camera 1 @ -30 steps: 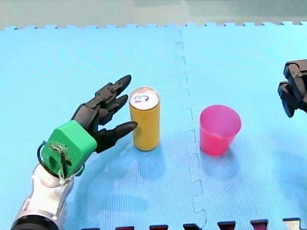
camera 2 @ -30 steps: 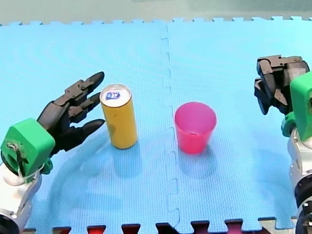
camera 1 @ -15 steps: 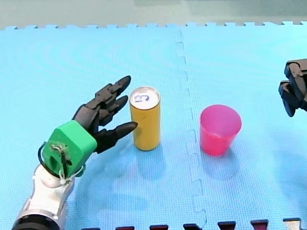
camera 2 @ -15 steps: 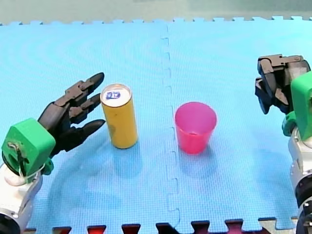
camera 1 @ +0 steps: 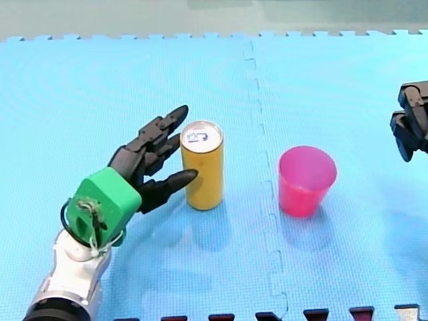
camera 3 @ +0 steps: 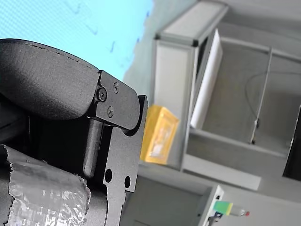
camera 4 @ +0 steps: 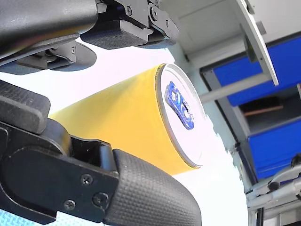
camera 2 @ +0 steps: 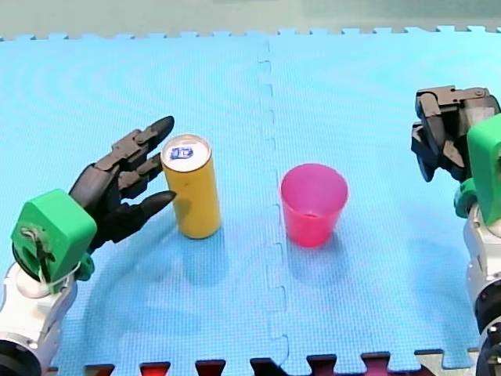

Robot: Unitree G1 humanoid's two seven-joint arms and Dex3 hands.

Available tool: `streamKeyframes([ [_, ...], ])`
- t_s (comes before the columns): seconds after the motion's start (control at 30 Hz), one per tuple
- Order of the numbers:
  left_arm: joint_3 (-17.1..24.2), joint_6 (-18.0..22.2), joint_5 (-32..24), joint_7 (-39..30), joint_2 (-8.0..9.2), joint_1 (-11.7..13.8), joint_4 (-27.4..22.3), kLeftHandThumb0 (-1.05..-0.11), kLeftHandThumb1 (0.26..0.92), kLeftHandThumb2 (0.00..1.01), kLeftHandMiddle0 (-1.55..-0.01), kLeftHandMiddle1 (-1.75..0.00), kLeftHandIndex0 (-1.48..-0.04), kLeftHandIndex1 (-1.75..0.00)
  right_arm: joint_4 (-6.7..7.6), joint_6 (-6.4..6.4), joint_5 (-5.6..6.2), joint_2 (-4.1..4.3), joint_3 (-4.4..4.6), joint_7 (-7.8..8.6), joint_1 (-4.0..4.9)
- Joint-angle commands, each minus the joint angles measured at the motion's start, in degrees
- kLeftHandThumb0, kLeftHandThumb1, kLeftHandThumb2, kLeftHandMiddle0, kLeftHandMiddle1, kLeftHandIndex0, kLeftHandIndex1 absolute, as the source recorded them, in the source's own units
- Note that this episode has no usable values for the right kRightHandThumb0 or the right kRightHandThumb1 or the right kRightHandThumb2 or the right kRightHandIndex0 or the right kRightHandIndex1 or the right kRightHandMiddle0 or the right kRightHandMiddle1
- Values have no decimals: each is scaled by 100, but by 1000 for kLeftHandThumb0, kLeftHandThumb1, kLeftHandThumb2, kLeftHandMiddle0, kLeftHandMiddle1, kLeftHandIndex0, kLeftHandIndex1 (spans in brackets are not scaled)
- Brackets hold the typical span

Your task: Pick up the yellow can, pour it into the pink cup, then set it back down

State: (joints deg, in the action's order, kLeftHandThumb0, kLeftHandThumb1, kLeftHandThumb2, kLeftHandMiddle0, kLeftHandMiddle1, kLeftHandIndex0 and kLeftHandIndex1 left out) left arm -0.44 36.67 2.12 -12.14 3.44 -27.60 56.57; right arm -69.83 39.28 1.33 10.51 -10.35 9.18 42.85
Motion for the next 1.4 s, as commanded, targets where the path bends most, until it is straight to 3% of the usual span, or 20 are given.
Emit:
streamKeyframes([
  [0.0,-3,8,23,26,7,-21,18,-1041,921,7,-339,0,-298,-1,18,9,25,27,-15,7,-10],
  [0.47,-29,42,140,193,-56,-130,216,-1047,921,8,-337,0,-297,0,71,56,93,13,-51,55,-45],
  [1.07,-58,129,246,349,-134,-244,538,-1029,907,0,-345,-2,-303,-1,192,181,46,8,1,-27,-125],
  [1.37,-79,81,271,405,-174,-276,593,-1015,895,0,-349,-3,-306,-1,231,234,70,27,-2,13,-173],
])
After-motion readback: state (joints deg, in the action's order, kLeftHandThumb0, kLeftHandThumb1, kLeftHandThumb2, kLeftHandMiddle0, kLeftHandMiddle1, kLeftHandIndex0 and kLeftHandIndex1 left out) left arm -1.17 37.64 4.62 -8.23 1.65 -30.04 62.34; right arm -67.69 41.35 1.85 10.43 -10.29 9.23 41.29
